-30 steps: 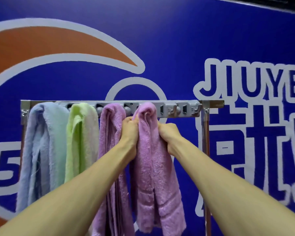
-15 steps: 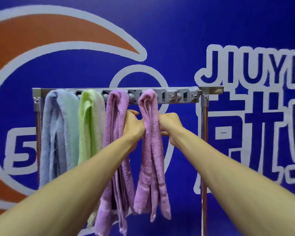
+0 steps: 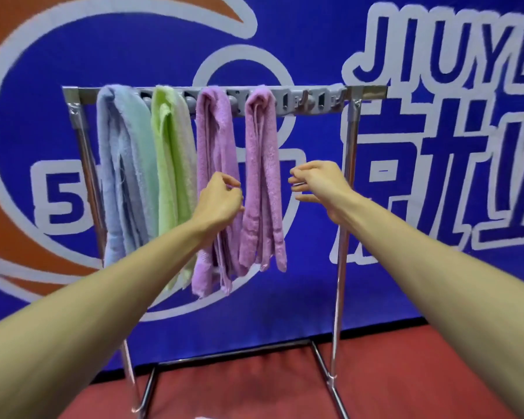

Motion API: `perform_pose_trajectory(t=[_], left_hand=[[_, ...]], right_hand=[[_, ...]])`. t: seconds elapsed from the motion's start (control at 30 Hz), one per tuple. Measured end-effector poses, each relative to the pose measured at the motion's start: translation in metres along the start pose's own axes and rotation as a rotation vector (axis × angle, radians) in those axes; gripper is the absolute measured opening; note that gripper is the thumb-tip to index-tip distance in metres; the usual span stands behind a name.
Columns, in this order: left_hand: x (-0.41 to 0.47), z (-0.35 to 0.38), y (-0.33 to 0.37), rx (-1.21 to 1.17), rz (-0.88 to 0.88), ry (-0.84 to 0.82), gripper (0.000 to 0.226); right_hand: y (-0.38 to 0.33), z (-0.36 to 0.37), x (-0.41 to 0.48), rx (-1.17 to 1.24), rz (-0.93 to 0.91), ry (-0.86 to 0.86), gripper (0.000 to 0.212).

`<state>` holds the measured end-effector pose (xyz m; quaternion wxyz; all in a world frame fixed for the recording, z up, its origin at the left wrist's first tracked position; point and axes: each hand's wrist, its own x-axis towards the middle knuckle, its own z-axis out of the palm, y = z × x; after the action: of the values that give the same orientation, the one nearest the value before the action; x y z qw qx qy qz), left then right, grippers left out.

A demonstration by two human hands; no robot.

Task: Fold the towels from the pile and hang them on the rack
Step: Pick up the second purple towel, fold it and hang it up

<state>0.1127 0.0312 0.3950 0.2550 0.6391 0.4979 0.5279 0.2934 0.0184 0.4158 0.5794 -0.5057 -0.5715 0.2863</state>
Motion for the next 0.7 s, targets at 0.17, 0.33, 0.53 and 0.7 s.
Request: perform_pose_trajectory(t=[0.17, 0.33, 0.53, 0.7], left_hand=[[-0.053, -0.002, -0.028, 0.047, -0.040, -0.179, 0.021], [-0.107, -0.001, -0.072, 0.102, -0.114, -0.338, 0.016], [-0.153, 0.009, -0.150, 0.287, -0.167, -0.512, 0.010], [-0.189, 0.029, -0.208, 0.344, -0.238, -0.662, 0.016]], right_hand=[[0.038, 0.007, -0.046, -0.027, 0.085, -0.033, 0.014], [0.090, 0.025, -0.090, -0.049, 0.195, -0.102, 0.009], [0.183, 0.051, -0.129, -0.111, 0.394, -0.209, 0.011], [0.272, 0.076, -0.157, -0.135, 0.576, -0.289, 0.014]])
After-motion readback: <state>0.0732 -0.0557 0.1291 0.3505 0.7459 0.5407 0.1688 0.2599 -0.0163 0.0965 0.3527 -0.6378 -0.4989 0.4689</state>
